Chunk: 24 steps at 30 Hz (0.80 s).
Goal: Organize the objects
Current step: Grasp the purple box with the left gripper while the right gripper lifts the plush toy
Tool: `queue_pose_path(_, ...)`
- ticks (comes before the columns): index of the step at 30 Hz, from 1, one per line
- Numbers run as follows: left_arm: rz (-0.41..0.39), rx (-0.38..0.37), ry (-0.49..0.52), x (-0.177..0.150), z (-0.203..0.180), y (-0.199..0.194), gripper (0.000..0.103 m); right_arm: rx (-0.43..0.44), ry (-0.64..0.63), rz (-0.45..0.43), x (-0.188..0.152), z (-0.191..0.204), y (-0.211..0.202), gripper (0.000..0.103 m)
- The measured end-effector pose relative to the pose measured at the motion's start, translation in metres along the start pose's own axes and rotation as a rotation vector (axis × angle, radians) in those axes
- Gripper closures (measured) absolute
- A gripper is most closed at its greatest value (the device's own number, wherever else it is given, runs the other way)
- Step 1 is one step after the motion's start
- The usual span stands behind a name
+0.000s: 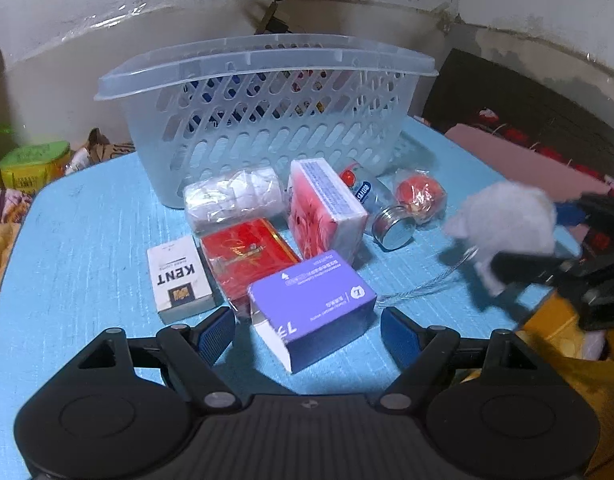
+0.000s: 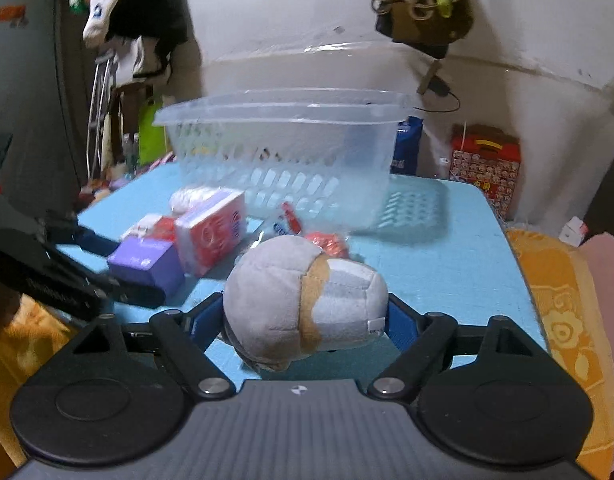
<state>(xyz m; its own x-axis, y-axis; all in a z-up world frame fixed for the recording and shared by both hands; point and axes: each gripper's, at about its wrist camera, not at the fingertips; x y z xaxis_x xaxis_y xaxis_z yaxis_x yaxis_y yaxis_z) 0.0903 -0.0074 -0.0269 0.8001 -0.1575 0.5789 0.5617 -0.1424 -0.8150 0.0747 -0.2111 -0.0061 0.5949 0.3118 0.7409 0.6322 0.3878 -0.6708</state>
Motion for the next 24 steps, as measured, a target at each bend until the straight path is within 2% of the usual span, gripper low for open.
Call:
queue_pose_path(2,-0.003,0.033,0.031,0.000,-0.006,0.003,0.032,0.011,0.009,-0.008,0.000,-0.002,-0.003,0.018)
queue_pose_path(4,-0.012,0.055,0.055,-0.001,-0.011,0.005,0.035,0.016,0.005,-0.018,-0.002,-0.001,-0.005,0.018)
queue_pose_path(6,-0.026,0.045,0.055,-0.001,-0.011,0.003,0.035,0.022,0.005,-0.021,-0.004,-0.002,-0.006,0.018)
queue_pose_path(11,-0.099,0.077,0.101,-0.009,-0.017,-0.011,0.035,0.036,0.031,-0.043,-0.004,-0.009,-0.011,0.018)
queue_pose_path(24,-0.249,0.019,0.028,-0.010,0.002,-0.048,0.035,0.011,0.069,-0.120,0.010,-0.002,-0.021,0.018)
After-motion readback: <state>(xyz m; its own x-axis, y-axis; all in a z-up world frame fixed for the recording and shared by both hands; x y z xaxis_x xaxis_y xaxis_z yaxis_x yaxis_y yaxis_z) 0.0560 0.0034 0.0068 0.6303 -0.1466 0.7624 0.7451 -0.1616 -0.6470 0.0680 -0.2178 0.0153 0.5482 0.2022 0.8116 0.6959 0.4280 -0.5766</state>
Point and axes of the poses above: each gripper's, at about its wrist camera, not at the fingertips, and y roughly the way its jaws point, z to its left, x to its top, and after that the axes turned 10 degrees about z, right-handed
